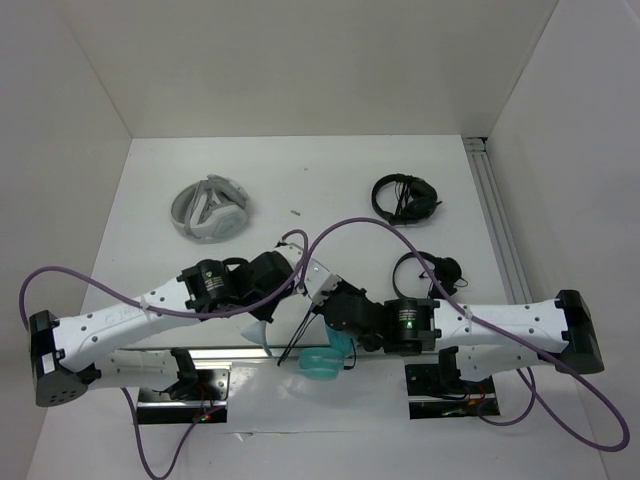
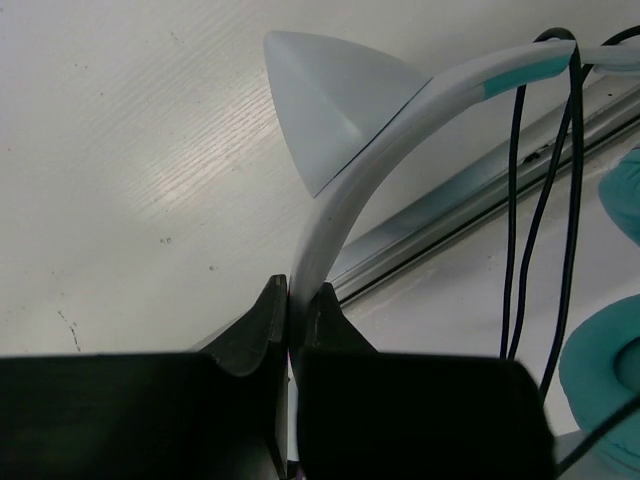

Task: Wrap the headphones

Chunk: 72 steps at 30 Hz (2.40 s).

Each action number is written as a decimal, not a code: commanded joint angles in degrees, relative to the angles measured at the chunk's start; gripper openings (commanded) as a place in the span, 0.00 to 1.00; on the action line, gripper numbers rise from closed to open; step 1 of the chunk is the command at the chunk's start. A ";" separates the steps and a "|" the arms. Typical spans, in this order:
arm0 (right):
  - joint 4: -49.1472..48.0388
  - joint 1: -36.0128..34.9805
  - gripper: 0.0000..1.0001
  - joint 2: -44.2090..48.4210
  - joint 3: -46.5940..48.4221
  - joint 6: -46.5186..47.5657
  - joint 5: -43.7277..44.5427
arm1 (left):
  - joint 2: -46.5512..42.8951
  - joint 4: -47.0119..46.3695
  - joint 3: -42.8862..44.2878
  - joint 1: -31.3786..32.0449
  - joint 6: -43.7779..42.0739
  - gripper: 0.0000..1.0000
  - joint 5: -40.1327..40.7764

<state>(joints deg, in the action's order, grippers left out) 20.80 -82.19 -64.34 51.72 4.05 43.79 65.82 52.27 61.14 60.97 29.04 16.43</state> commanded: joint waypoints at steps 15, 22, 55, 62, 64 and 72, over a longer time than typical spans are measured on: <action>-2.16 4.32 0.52 1.22 -1.63 1.92 12.81 | -5.97 10.66 7.76 1.78 0.05 0.00 -4.91; -2.69 7.31 0.72 3.16 -2.15 1.39 11.15 | -5.44 10.13 7.76 1.78 -0.47 0.00 -6.23; 19.98 5.65 1.00 8.09 6.29 -34.03 17.90 | 64.33 -28.01 52.92 -35.65 -9.44 0.00 -13.69; 19.46 5.03 1.00 8.09 6.11 -31.13 18.44 | 71.54 -29.77 58.99 -42.25 -8.21 0.00 -20.29; 18.32 5.03 1.00 8.09 6.11 -30.51 18.96 | 72.78 -27.50 61.37 -42.25 -10.84 0.00 -18.55; 14.45 5.03 1.00 7.82 4.44 -27.87 17.91 | 71.20 -23.71 60.85 -43.30 -15.94 0.04 -17.04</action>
<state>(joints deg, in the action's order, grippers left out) 38.30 -76.66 -56.95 56.62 -24.36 60.60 138.74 27.97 120.05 17.37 15.66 1.43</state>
